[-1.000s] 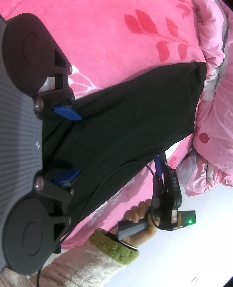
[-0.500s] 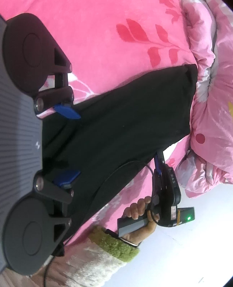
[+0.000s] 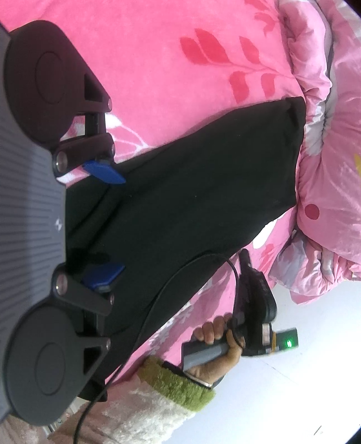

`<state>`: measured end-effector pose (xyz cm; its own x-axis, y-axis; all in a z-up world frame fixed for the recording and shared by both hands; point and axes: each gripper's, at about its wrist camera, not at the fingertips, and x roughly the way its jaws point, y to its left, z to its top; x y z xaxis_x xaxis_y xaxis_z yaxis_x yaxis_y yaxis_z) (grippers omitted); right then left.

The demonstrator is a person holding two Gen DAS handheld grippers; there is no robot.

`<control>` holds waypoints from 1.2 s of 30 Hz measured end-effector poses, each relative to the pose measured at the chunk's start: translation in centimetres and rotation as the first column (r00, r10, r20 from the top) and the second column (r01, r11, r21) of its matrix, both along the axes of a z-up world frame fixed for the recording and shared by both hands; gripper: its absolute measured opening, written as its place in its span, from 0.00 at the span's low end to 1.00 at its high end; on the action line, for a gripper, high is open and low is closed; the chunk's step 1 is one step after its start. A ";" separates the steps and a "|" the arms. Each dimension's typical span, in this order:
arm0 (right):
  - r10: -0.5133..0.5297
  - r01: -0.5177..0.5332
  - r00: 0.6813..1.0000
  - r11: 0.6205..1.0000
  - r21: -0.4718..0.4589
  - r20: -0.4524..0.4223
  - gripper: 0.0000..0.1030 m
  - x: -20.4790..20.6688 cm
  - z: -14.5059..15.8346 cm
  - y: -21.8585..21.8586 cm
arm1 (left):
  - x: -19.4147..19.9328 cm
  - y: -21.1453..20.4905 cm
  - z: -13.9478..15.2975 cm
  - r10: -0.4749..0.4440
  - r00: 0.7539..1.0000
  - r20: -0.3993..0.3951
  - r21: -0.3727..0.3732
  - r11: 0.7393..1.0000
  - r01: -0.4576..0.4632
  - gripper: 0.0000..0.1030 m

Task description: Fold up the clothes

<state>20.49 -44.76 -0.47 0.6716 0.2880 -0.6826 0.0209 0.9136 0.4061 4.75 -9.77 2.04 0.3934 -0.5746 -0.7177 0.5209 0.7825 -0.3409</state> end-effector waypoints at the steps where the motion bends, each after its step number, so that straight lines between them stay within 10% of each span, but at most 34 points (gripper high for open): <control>1: 0.000 0.000 1.000 1.000 -0.003 0.014 0.00 -0.4 0.3 0.1 | -0.1 0.0 0.1 0.004 1.000 0.003 0.002 1.000 -0.004 0.64; 5: 0.095 -0.095 0.992 0.996 -0.002 0.079 0.04 -2.1 2.8 1.8 | -0.8 0.3 0.6 0.013 1.000 0.017 0.010 1.000 -0.013 0.64; 8: 0.130 -0.128 0.990 0.991 -0.047 0.057 0.27 -1.9 3.1 3.7 | -1.5 0.6 1.1 0.020 0.999 0.038 0.036 0.999 -0.021 0.64; 11: 0.076 -0.077 0.997 0.967 -0.244 -0.015 0.13 -1.4 1.9 5.0 | -2.1 1.7 2.4 0.037 0.996 0.085 0.075 0.996 -0.044 0.64; 14: -0.055 0.051 0.998 0.967 -0.249 -0.010 0.09 -2.2 3.2 2.2 | -2.2 4.2 5.1 0.055 0.986 0.160 0.112 0.991 -0.074 0.64; 19: -0.048 0.125 0.978 0.916 -0.381 0.205 0.11 -9.7 12.3 -0.4 | -1.4 7.6 10.1 0.037 0.954 0.297 0.254 0.960 -0.117 0.65; 23: 0.106 0.087 0.932 0.862 -0.499 0.347 0.14 -16.2 18.0 3.0 | -2.6 6.9 8.4 0.044 0.981 0.190 0.160 0.984 -0.075 0.65; 27: 0.318 -0.206 0.927 0.875 -0.439 0.198 0.14 -17.9 12.4 10.3 | -5.8 4.8 4.4 0.033 0.994 0.103 0.114 0.992 -0.045 0.64; 31: 0.504 -0.430 0.860 0.801 -0.417 0.081 0.12 -19.3 5.3 18.4 | -7.9 4.0 2.3 -0.009 0.997 0.073 0.102 0.995 0.001 0.64; 36: 0.575 -0.472 0.814 0.734 -0.488 0.077 0.12 -19.3 2.6 24.1 | -10.1 2.1 0.9 -0.091 0.987 0.131 0.167 0.984 0.068 0.64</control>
<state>1.22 -20.68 2.13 0.6411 0.3518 -0.6821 -0.5515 0.8292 -0.0907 -5.32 -7.71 2.91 0.4522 -0.4890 -0.7459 0.6167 0.7756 -0.1347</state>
